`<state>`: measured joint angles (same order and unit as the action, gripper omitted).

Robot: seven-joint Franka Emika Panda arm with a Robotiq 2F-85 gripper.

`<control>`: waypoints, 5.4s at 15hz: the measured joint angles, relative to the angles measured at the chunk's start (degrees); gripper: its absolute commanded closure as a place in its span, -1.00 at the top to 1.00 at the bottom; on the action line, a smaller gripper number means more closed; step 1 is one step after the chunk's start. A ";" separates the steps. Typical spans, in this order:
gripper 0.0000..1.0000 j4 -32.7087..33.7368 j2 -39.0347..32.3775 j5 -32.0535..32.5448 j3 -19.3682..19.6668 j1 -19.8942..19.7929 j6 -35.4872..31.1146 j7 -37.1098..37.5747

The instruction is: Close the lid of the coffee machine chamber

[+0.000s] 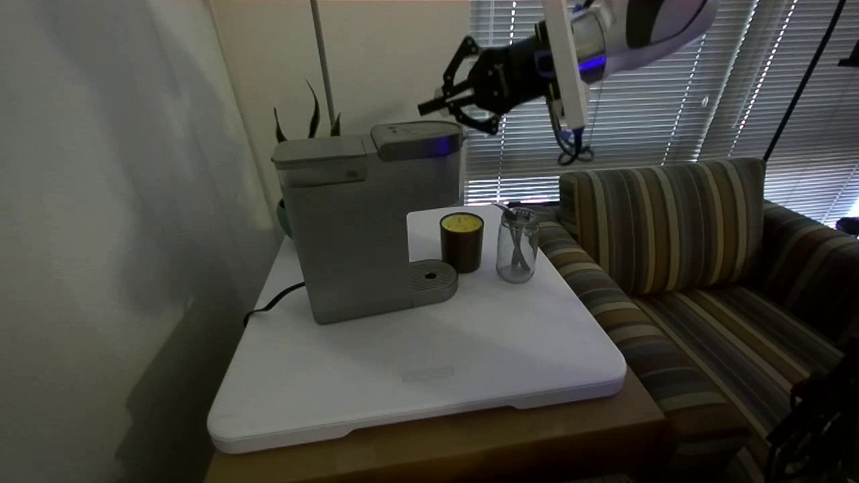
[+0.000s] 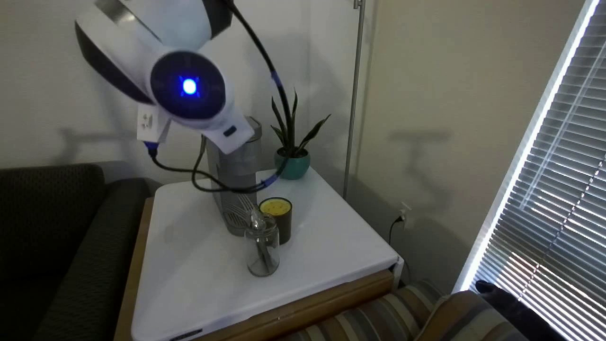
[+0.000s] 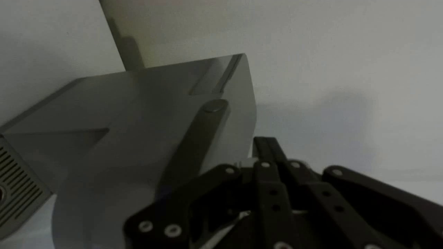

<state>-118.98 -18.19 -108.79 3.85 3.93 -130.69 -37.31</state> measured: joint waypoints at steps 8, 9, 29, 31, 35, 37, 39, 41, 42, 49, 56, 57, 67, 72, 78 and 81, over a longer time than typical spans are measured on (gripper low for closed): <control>-1.00 3.02 10.68 28.61 -0.79 1.42 -12.09 17.34; -1.00 2.87 10.65 32.31 -0.82 1.42 -13.35 19.68; -1.00 -2.34 3.22 54.18 -1.04 0.56 -19.94 42.01; -1.00 -2.38 3.93 60.74 -0.70 0.57 -20.72 46.93; -1.00 -2.38 6.38 72.74 0.14 0.48 -22.61 55.78; -1.00 -2.25 7.28 75.92 0.12 0.36 -22.84 58.51; -1.00 -1.69 7.48 76.37 -0.25 0.27 -23.06 59.42; -1.00 -1.10 7.32 75.45 -1.16 0.16 -24.08 59.48; -1.00 -0.88 7.19 74.78 -1.71 0.15 -24.80 59.48; -1.00 0.07 5.76 74.35 -3.16 0.09 -27.58 60.55; -1.00 0.09 4.55 74.60 -3.25 -0.07 -28.86 61.48; -1.00 0.11 4.25 74.60 -3.30 -0.07 -29.02 61.52; -1.00 0.89 1.99 74.58 -3.79 -0.06 -29.21 61.87; -1.00 0.90 1.68 74.66 -3.79 -0.04 -29.14 62.80; -1.00 1.02 1.49 75.20 -3.83 0.03 -29.06 63.73; -1.00 1.12 1.49 76.07 -3.83 0.06 -29.00 63.84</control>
<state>-117.87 -16.70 -32.72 0.02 3.99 -159.69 26.53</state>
